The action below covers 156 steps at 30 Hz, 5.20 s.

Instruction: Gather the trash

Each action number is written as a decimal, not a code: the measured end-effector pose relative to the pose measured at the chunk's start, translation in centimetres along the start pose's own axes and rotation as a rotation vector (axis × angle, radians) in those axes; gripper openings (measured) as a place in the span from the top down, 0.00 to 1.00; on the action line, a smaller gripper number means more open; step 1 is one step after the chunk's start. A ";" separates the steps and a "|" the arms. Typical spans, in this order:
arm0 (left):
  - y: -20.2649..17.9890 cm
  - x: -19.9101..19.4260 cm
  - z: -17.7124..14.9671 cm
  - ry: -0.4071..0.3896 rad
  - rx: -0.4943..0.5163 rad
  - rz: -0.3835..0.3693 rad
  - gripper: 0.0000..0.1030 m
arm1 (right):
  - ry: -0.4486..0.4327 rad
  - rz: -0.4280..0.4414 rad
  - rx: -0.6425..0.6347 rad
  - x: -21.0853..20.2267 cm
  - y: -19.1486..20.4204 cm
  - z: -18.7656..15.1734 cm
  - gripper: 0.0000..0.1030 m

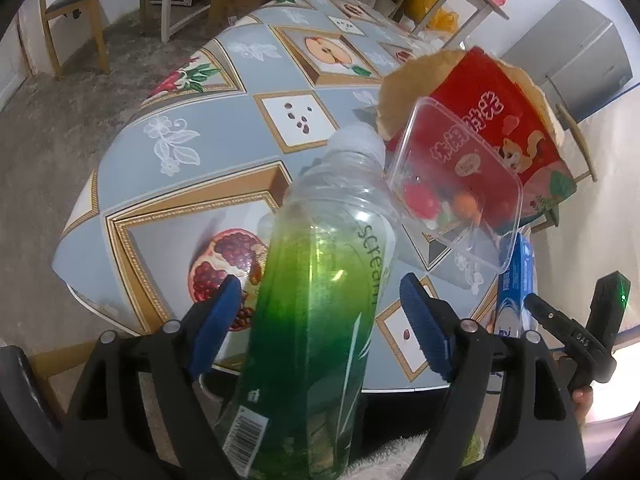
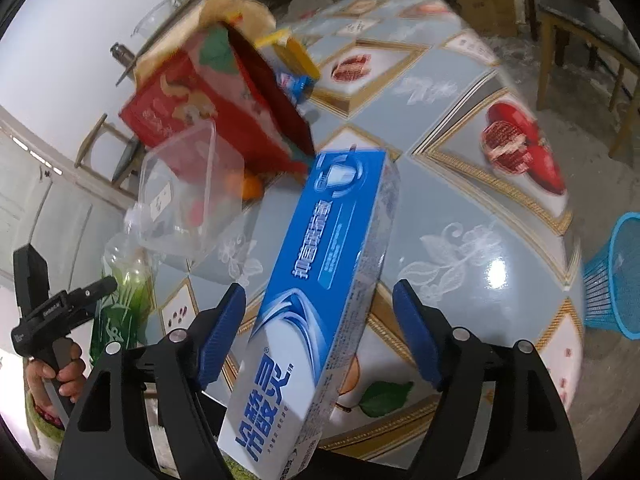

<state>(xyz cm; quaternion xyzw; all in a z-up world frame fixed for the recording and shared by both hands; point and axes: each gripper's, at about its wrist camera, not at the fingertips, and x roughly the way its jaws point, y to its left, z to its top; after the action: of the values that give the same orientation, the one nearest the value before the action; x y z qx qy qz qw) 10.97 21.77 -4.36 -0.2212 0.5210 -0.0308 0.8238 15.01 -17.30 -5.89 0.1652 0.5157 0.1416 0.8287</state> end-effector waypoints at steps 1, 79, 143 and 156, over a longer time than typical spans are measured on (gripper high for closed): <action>0.3 -0.2 0.0 -0.006 -0.007 -0.010 0.25 | -0.039 -0.016 0.000 -1.0 0.2 0.0 0.28; -27.3 11.7 -3.7 0.062 0.571 -0.092 0.47 | -0.019 0.120 0.254 -4.8 -11.1 -1.3 0.35; -28.8 5.4 -3.3 -0.005 0.567 -0.218 0.55 | -0.119 0.168 0.169 -8.2 -11.3 -1.4 0.33; -44.6 2.6 -5.0 -0.061 0.756 -0.457 0.56 | -0.476 -0.071 0.291 -22.1 -19.8 -3.2 0.33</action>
<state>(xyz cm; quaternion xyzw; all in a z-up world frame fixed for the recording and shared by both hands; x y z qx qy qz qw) 15.77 -20.75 9.32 -0.0148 0.3862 -0.3940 0.8339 3.97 -43.81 2.34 0.2930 0.3271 -0.0061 0.8984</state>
